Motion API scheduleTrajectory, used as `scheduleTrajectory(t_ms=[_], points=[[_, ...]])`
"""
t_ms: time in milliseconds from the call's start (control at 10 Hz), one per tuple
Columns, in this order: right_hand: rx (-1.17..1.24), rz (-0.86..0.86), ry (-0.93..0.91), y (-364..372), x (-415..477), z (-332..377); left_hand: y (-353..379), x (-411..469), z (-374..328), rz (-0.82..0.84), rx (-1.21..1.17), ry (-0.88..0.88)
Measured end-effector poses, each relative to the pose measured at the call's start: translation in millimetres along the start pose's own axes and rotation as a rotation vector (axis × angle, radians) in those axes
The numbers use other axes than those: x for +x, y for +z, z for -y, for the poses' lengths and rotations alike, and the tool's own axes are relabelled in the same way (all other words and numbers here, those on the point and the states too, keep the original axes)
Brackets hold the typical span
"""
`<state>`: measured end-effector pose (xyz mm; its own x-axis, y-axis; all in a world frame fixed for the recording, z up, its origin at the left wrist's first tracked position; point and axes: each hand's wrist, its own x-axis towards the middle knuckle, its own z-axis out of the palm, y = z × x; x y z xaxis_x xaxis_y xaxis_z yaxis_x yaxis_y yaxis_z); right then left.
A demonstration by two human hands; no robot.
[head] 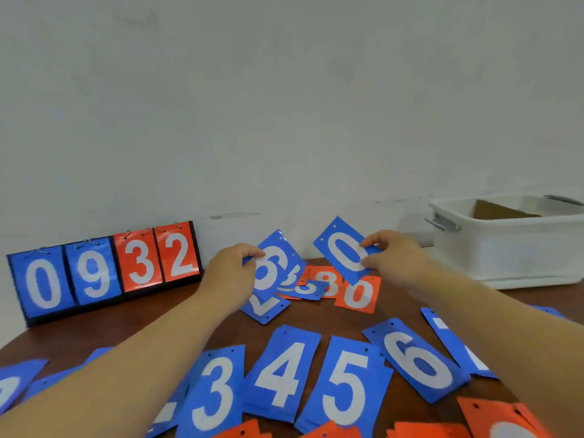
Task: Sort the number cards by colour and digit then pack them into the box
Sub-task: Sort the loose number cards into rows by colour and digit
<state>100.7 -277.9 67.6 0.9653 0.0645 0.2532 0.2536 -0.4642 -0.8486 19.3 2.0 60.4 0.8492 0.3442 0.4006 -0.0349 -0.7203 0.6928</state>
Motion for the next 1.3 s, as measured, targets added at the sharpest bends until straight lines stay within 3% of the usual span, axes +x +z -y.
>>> scheduleTrajectory(t_ms=[200,400,700,800,1000,1200,1300], points=[[0.193,0.108,-0.035,-15.1,-100.9,47.7,-76.6,-103.9,-22.7,-0.139,-0.159,-0.048],[0.297,0.171,-0.044,0.5,-188.9,69.8,-124.9,-208.2,2.8,-0.290,-0.291,-0.098],[0.262,0.227,-0.071,39.5,-233.5,111.6,-193.0,-254.7,48.0,-0.420,-0.219,-0.227],[0.221,0.267,-0.061,66.6,-235.7,122.3,-206.6,-255.3,65.0,-0.458,-0.253,-0.250],[0.096,0.412,-0.067,156.9,-238.3,139.9,-230.3,-261.4,115.4,-0.636,-0.577,-0.449],[0.164,0.545,-0.028,269.2,-238.3,180.2,-255.0,-267.4,171.9,-0.712,-0.715,-0.559],[-0.176,0.578,-0.286,334.9,-234.5,207.3,-266.8,-266.1,192.0,-0.728,-0.679,-0.571]])
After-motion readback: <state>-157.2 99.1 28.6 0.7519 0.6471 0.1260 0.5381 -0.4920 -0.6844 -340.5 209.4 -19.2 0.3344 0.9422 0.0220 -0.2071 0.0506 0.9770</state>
